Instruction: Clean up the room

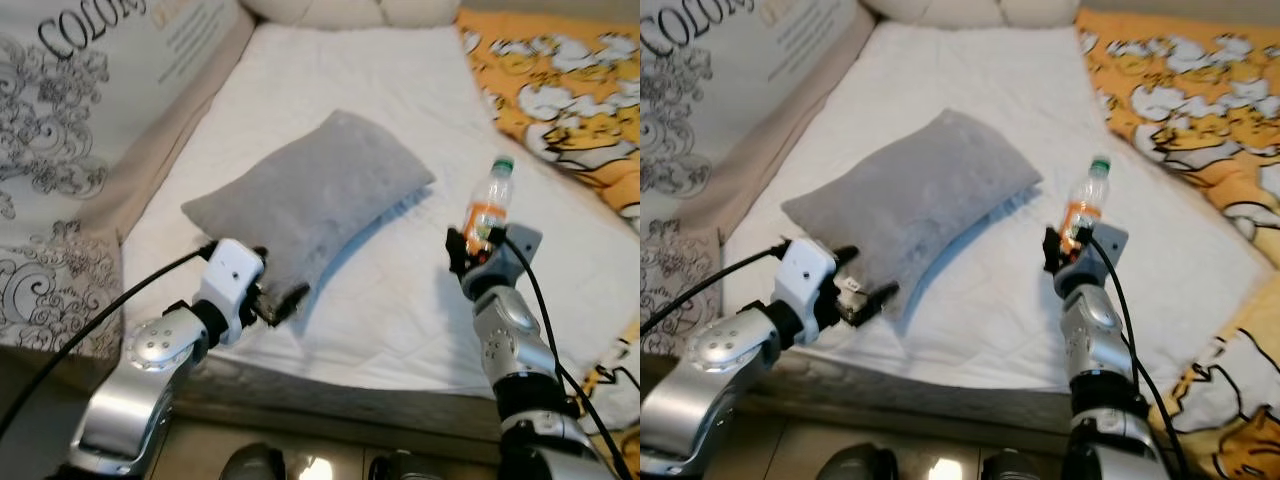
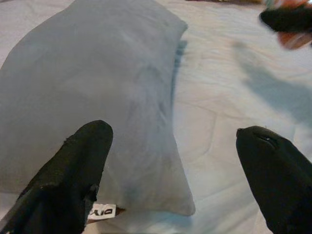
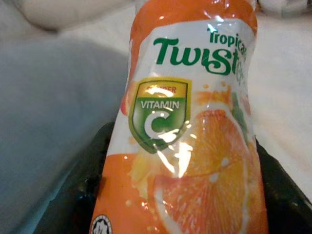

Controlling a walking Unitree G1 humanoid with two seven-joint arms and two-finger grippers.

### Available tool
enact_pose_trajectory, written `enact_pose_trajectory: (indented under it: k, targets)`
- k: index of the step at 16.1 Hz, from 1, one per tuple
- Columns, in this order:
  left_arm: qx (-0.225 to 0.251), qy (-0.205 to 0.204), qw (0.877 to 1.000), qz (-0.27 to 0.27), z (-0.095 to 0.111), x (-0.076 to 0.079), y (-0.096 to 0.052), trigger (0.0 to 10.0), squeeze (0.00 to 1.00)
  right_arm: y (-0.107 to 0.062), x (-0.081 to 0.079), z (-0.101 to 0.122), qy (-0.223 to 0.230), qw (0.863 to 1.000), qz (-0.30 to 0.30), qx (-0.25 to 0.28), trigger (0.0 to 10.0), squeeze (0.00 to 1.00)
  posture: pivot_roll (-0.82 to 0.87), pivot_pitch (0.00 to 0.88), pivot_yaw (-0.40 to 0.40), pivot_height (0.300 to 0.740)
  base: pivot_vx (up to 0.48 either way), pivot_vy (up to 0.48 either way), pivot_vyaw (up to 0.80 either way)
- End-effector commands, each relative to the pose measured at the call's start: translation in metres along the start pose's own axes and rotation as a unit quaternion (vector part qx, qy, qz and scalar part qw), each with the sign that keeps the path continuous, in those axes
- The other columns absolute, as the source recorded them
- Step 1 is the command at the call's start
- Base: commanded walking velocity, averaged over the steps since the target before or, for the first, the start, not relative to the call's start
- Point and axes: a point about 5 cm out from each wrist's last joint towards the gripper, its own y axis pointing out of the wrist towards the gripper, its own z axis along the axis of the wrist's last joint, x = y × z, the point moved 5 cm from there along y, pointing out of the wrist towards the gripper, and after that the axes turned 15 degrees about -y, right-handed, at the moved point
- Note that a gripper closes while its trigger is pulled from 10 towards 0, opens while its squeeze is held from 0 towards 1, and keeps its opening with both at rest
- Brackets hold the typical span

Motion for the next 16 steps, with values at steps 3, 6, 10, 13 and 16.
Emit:
enact_pose_trajectory:
  k: [3,6,10,13,16]
  targets:
    - [0.012,-0.007,0.995,0.094,-0.006,-0.026,0.007,10.0,0.73,-0.017,-0.040,0.029,-0.059,0.993,0.083,0.063,10.0,0.00,-0.03,0.000,0.018,0.740,0.000,0.000,0.41]
    - [0.018,-0.006,0.990,0.140,-0.007,-0.032,0.010,10.0,0.72,-0.034,-0.070,0.021,-0.068,0.986,0.146,0.050,10.0,0.00,-0.01,0.000,0.004,0.740,0.000,0.000,0.80]
    - [0.032,0.001,0.980,0.195,-0.007,-0.050,0.004,10.0,0.71,-0.044,-0.073,0.012,-0.082,0.984,0.154,0.025,10.0,0.00,0.00,0.000,-0.003,0.740,0.000,0.000,0.80]
    - [0.034,0.009,0.980,0.195,-0.003,-0.050,0.006,10.0,0.72,-0.045,-0.073,0.012,-0.071,0.986,0.150,0.014,10.0,0.00,-0.01,0.000,0.003,0.740,0.000,0.000,0.80]
    - [0.029,0.014,0.981,0.190,-0.005,-0.047,0.007,10.0,0.71,-0.048,-0.078,0.009,-0.060,0.985,0.165,0.003,10.0,0.00,-0.01,0.000,0.011,0.740,0.000,0.000,0.80]
